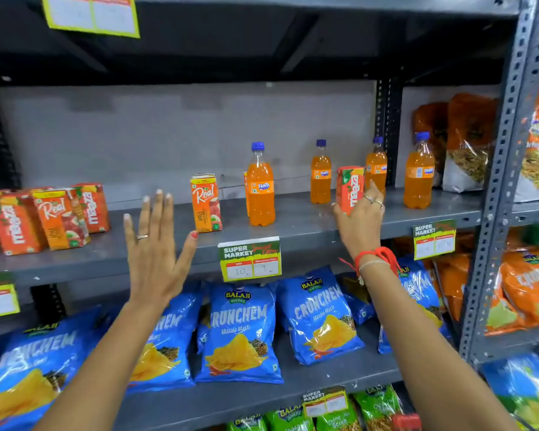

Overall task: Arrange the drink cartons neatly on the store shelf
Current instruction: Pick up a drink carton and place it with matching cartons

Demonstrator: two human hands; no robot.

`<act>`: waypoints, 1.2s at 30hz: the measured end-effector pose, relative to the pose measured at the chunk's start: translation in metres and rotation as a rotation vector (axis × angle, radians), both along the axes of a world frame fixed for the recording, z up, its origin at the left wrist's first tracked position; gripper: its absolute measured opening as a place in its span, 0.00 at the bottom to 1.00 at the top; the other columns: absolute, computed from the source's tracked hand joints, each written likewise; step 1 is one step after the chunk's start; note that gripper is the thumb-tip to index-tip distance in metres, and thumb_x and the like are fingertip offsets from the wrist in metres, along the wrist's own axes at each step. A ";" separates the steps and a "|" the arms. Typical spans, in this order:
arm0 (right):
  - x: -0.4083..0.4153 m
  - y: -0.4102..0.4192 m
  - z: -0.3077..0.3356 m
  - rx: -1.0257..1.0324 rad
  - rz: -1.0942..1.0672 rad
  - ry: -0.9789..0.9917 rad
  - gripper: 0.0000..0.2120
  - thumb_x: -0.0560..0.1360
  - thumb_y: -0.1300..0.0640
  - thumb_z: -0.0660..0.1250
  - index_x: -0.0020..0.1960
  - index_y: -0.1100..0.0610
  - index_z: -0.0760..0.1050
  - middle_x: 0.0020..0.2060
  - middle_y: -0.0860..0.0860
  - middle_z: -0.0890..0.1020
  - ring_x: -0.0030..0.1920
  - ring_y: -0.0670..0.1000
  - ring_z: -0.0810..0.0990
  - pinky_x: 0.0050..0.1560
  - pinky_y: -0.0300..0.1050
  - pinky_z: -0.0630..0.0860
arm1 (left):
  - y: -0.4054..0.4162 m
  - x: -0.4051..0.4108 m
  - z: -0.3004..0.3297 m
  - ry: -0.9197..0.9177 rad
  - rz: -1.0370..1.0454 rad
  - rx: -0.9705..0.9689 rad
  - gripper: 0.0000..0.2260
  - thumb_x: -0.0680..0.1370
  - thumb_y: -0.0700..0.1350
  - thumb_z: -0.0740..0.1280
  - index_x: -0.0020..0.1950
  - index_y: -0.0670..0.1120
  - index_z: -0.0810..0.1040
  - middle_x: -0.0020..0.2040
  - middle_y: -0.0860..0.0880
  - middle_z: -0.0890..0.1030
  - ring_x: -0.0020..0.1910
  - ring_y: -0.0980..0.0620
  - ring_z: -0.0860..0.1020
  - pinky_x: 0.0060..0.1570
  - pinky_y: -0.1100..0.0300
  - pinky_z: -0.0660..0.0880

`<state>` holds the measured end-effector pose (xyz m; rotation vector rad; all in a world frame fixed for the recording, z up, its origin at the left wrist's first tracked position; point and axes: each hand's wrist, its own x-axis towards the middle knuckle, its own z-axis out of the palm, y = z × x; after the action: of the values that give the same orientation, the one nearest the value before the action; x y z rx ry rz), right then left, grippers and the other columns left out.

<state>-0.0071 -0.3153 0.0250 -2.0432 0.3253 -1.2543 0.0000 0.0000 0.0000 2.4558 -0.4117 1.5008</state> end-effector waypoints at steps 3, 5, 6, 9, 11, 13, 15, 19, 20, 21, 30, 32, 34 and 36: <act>0.017 -0.013 0.005 0.058 -0.013 0.039 0.42 0.69 0.53 0.72 0.71 0.67 0.51 0.68 0.66 0.65 0.67 0.65 0.66 0.68 0.57 0.64 | 0.006 0.016 -0.006 -0.015 0.049 -0.056 0.31 0.78 0.59 0.48 0.76 0.43 0.54 0.77 0.45 0.57 0.76 0.47 0.52 0.73 0.52 0.37; 0.026 -0.018 0.009 0.034 -0.050 0.076 0.43 0.68 0.52 0.72 0.71 0.68 0.51 0.67 0.66 0.66 0.66 0.65 0.66 0.67 0.55 0.64 | 0.007 0.024 -0.016 -0.031 0.074 -0.044 0.30 0.78 0.57 0.49 0.76 0.42 0.57 0.76 0.45 0.61 0.75 0.45 0.55 0.74 0.47 0.41; 0.034 -0.021 0.009 0.025 -0.068 0.085 0.43 0.68 0.52 0.72 0.71 0.68 0.52 0.67 0.66 0.67 0.66 0.65 0.66 0.66 0.55 0.64 | 0.005 0.028 -0.021 -0.043 0.087 -0.024 0.29 0.78 0.56 0.50 0.75 0.42 0.58 0.75 0.45 0.62 0.75 0.45 0.57 0.74 0.46 0.43; 0.042 -0.025 0.015 0.007 -0.090 0.093 0.35 0.68 0.54 0.72 0.66 0.68 0.60 0.62 0.66 0.72 0.62 0.65 0.70 0.62 0.55 0.69 | 0.007 0.034 -0.028 -0.123 0.135 -0.022 0.27 0.78 0.54 0.52 0.74 0.43 0.61 0.73 0.45 0.66 0.73 0.44 0.60 0.73 0.45 0.46; 0.048 -0.030 0.016 -0.005 -0.092 0.107 0.28 0.68 0.56 0.71 0.62 0.67 0.64 0.58 0.65 0.75 0.59 0.65 0.74 0.57 0.55 0.72 | 0.003 0.039 -0.031 -0.159 0.132 -0.043 0.25 0.79 0.52 0.52 0.73 0.43 0.64 0.72 0.44 0.68 0.72 0.43 0.63 0.73 0.46 0.49; 0.050 -0.031 0.014 -0.012 -0.100 0.078 0.25 0.68 0.56 0.70 0.60 0.66 0.65 0.55 0.65 0.77 0.57 0.65 0.75 0.54 0.55 0.73 | 0.001 0.040 -0.035 -0.199 0.116 -0.050 0.23 0.79 0.51 0.53 0.70 0.42 0.68 0.68 0.43 0.73 0.70 0.42 0.66 0.72 0.48 0.52; 0.050 -0.030 0.012 -0.005 -0.111 0.051 0.25 0.68 0.55 0.70 0.59 0.65 0.66 0.54 0.65 0.78 0.55 0.65 0.77 0.52 0.54 0.74 | 0.005 0.040 -0.041 -0.218 0.098 -0.036 0.21 0.79 0.49 0.53 0.67 0.41 0.72 0.64 0.42 0.76 0.68 0.42 0.69 0.71 0.50 0.54; 0.044 -0.025 0.010 0.018 -0.098 0.029 0.26 0.68 0.53 0.71 0.58 0.65 0.66 0.54 0.64 0.79 0.55 0.65 0.77 0.52 0.55 0.75 | 0.016 0.039 -0.049 -0.245 0.071 0.018 0.17 0.79 0.47 0.54 0.59 0.40 0.77 0.58 0.42 0.80 0.61 0.42 0.74 0.67 0.47 0.62; 0.042 -0.022 0.010 0.024 -0.095 0.019 0.26 0.67 0.52 0.71 0.58 0.65 0.67 0.54 0.64 0.79 0.55 0.65 0.77 0.52 0.55 0.75 | 0.018 0.038 -0.048 -0.247 0.062 0.033 0.17 0.78 0.46 0.54 0.57 0.41 0.78 0.56 0.42 0.81 0.59 0.42 0.75 0.64 0.47 0.63; 0.040 -0.018 0.010 0.030 -0.087 0.011 0.27 0.67 0.52 0.71 0.58 0.65 0.67 0.54 0.64 0.79 0.54 0.65 0.77 0.52 0.55 0.75 | 0.020 0.038 -0.047 -0.252 0.051 0.049 0.16 0.78 0.46 0.54 0.56 0.41 0.79 0.54 0.42 0.82 0.56 0.42 0.76 0.62 0.47 0.65; 0.013 0.059 0.015 0.030 0.080 -0.089 0.30 0.63 0.45 0.72 0.59 0.59 0.69 0.50 0.59 0.82 0.49 0.61 0.81 0.50 0.53 0.77 | 0.059 0.037 -0.044 -0.301 0.086 0.003 0.16 0.80 0.46 0.54 0.51 0.42 0.80 0.49 0.45 0.84 0.49 0.45 0.78 0.52 0.49 0.69; 0.008 0.087 0.017 0.019 0.116 -0.119 0.28 0.62 0.45 0.72 0.56 0.58 0.70 0.48 0.59 0.83 0.48 0.61 0.81 0.49 0.54 0.77 | 0.082 0.035 -0.045 -0.295 0.125 -0.051 0.15 0.79 0.45 0.55 0.51 0.43 0.80 0.49 0.45 0.84 0.49 0.46 0.77 0.52 0.49 0.69; 0.005 0.115 0.017 0.011 0.161 -0.141 0.27 0.62 0.44 0.72 0.55 0.58 0.71 0.46 0.58 0.84 0.47 0.60 0.82 0.48 0.54 0.78 | 0.107 0.035 -0.046 -0.279 0.140 -0.070 0.14 0.78 0.44 0.56 0.51 0.42 0.80 0.50 0.45 0.83 0.50 0.48 0.76 0.54 0.49 0.69; 0.006 0.149 0.017 0.013 0.206 -0.143 0.29 0.60 0.42 0.71 0.55 0.57 0.71 0.44 0.57 0.85 0.45 0.59 0.83 0.47 0.54 0.79 | 0.132 0.033 -0.046 -0.245 0.139 -0.073 0.15 0.78 0.45 0.55 0.52 0.42 0.80 0.51 0.45 0.83 0.52 0.47 0.77 0.56 0.47 0.69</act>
<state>-0.0008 -0.1666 0.0422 -1.9094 0.0542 -1.2580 0.0330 0.1324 -0.0455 2.2937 -0.2280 1.8486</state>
